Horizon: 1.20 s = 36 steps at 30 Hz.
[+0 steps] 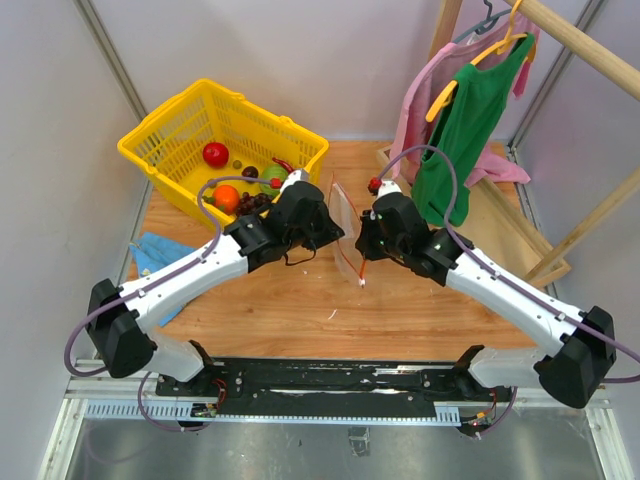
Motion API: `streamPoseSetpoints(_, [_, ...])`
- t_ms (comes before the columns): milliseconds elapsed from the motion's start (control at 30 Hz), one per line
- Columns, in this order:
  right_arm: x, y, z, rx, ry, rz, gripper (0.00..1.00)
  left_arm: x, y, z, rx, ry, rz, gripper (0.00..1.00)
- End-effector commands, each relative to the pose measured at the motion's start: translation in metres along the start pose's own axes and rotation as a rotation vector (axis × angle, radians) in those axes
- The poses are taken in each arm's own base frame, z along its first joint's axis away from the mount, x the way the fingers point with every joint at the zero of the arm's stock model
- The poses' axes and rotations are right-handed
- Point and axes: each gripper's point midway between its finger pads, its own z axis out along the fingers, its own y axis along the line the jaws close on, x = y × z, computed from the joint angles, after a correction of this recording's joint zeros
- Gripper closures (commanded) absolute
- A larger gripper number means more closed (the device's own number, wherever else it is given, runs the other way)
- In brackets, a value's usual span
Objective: Place the food in the zip-top bag and seal the zipper
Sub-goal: Open the zipper of the food storage bag.
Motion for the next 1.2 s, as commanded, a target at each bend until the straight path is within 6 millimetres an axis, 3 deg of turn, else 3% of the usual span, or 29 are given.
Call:
streamPoseSetpoints(0, [-0.023,-0.023,-0.018,0.133,-0.084,-0.049,0.99,-0.011,0.004,-0.016,-0.008,-0.059,0.034,1.00])
streamPoseSetpoints(100, [-0.036,-0.032,-0.034,0.172,-0.109,-0.090,0.99,-0.015,0.015,-0.020,-0.044,-0.077,0.108,1.00])
streamPoseSetpoints(200, [-0.038,-0.048,-0.047,0.238,-0.064,-0.125,0.99,-0.013,0.032,-0.023,-0.118,-0.054,0.199,1.00])
streamPoseSetpoints(467, [-0.038,-0.079,-0.067,0.362,-0.030,-0.127,0.99,0.024,0.066,-0.007,-0.234,0.166,0.408,1.00])
streamPoseSetpoints(633, [-0.029,-0.109,-0.068,0.471,-0.017,-0.123,0.99,0.029,0.078,-0.002,-0.272,0.213,0.481,1.00])
streamPoseSetpoints(833, [-0.024,-0.111,-0.058,0.456,-0.070,-0.082,0.99,0.049,0.085,0.016,-0.260,0.293,0.505,1.00])
streamPoseSetpoints(967, [-0.026,-0.135,-0.070,0.585,-0.149,-0.076,0.99,0.044,0.095,0.017,-0.311,0.273,0.525,1.00])
streamPoseSetpoints(1067, [-0.031,-0.132,-0.070,0.553,-0.189,-0.089,0.99,0.040,0.095,0.017,-0.320,0.257,0.535,1.00])
streamPoseSetpoints(1167, [-0.030,-0.114,-0.058,0.445,-0.178,-0.095,0.99,0.044,0.080,0.021,-0.250,0.270,0.527,1.00])
